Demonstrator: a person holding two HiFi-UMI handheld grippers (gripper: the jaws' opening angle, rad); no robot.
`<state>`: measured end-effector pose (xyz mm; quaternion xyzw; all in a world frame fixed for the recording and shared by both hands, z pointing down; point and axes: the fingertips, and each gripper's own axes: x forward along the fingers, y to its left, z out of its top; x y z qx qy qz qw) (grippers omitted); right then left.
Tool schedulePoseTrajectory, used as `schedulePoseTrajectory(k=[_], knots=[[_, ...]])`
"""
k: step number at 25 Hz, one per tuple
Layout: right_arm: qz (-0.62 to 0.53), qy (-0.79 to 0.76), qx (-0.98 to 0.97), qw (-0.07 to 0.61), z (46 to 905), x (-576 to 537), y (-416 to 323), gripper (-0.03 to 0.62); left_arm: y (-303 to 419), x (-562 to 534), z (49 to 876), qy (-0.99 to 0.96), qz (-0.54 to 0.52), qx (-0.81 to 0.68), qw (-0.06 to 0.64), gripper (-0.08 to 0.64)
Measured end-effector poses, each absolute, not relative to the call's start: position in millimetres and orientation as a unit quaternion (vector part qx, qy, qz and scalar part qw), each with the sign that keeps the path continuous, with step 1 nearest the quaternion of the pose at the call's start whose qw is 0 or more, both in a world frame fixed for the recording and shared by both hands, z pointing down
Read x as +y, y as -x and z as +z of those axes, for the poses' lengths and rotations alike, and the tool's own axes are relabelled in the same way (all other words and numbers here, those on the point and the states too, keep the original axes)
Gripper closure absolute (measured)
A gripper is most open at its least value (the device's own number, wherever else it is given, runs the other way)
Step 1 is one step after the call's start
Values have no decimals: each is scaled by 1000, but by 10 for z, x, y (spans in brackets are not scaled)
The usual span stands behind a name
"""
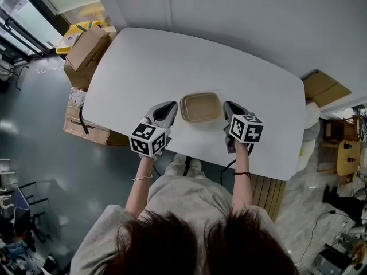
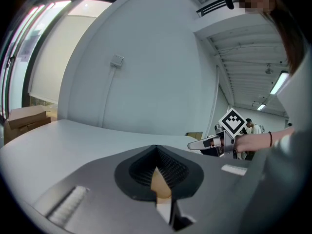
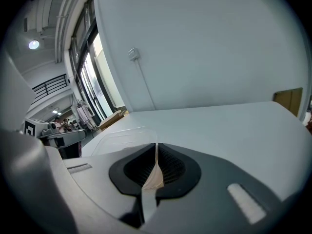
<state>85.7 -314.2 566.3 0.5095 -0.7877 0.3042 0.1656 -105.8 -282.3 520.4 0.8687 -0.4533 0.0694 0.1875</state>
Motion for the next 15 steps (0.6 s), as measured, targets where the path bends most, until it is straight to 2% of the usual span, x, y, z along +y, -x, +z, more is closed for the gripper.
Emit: schedulePoseTrajectory(k=[15], knots=[[265, -487, -821, 135, 5206, -3016, -851, 561, 1036, -2592, 4826, -867, 33, -473, 154, 569]])
